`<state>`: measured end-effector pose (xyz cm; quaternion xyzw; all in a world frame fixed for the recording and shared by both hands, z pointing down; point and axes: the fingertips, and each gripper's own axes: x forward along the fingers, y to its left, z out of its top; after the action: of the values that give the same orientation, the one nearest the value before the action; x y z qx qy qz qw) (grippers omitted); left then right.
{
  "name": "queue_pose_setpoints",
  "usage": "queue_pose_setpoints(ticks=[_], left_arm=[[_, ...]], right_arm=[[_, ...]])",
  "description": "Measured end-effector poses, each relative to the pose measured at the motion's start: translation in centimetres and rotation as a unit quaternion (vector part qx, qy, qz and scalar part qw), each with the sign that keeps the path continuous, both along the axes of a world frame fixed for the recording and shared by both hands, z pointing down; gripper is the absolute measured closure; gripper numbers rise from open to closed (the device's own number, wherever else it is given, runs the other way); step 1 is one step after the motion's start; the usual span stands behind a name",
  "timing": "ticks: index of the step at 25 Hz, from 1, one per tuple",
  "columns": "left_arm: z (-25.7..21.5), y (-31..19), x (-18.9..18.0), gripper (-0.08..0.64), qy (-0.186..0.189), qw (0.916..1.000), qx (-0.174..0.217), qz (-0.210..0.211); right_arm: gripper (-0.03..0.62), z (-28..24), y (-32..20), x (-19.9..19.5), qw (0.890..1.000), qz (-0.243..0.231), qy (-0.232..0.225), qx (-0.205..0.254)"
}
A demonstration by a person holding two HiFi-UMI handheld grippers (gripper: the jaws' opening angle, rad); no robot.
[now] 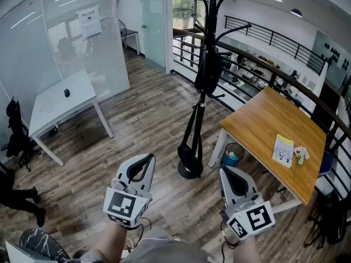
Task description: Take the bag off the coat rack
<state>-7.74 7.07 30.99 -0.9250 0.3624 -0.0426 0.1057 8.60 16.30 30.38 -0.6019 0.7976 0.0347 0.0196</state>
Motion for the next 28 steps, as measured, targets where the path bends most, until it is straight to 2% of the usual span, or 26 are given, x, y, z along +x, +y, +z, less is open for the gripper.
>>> queue_pose_setpoints(ticks=[4, 7, 8, 9, 10, 11, 14, 20, 24, 28], left_arm=[[-0.3, 0.1, 0.6, 0.545, 0.004, 1.0, 0.005, 0.005], [-0.7, -0.1, 0.3, 0.545, 0.019, 0.9996, 0.018, -0.012], [-0.9, -0.3, 0.2, 0.54, 0.024, 0.9994, 0.021, -0.015], [-0.9, -0.5, 0.3, 0.471, 0.029, 0.9992, 0.022, -0.015], [-0.9, -0.9, 0.3, 0.37, 0.032, 0.9992, 0.019, -0.015], [-0.8, -1.3, 0.3, 0.332, 0.033, 0.9992, 0.016, -0.015], [-0.2, -2.7, 0.4, 0.314, 0.025, 0.9996, 0.008, -0.015], [2.1, -6.5, 2.2, 0.314, 0.004, 0.9998, -0.011, 0.016], [4.0, -10.1, 4.5, 0.314, -0.014, 0.9988, -0.025, 0.039], [5.1, -15.3, 6.4, 0.314, -0.018, 0.9987, -0.028, 0.038]], right_arm=[[0.56, -0.4, 0.2, 0.7, 1.0, 0.009, -0.018, 0.009], [0.558, -0.6, 0.4, 1.2, 0.999, 0.016, -0.022, 0.023], [0.498, -0.6, 0.3, 1.4, 0.999, 0.02, -0.02, 0.025], [0.384, -0.6, 0.0, 1.7, 0.999, 0.025, -0.019, 0.024], [0.351, -0.4, -0.3, 1.9, 0.999, 0.032, -0.018, 0.021], [0.342, -0.3, -0.6, 2.2, 0.999, 0.041, -0.017, 0.019], [0.331, 0.4, -1.7, 2.8, 0.998, 0.054, -0.017, 0.008], [0.331, 2.7, -6.0, 3.4, 0.998, 0.061, -0.008, -0.024], [0.331, 4.3, -9.8, 4.4, 0.997, 0.066, -0.013, -0.049], [0.331, 6.0, -14.9, 6.0, 0.995, 0.073, -0.014, -0.068]])
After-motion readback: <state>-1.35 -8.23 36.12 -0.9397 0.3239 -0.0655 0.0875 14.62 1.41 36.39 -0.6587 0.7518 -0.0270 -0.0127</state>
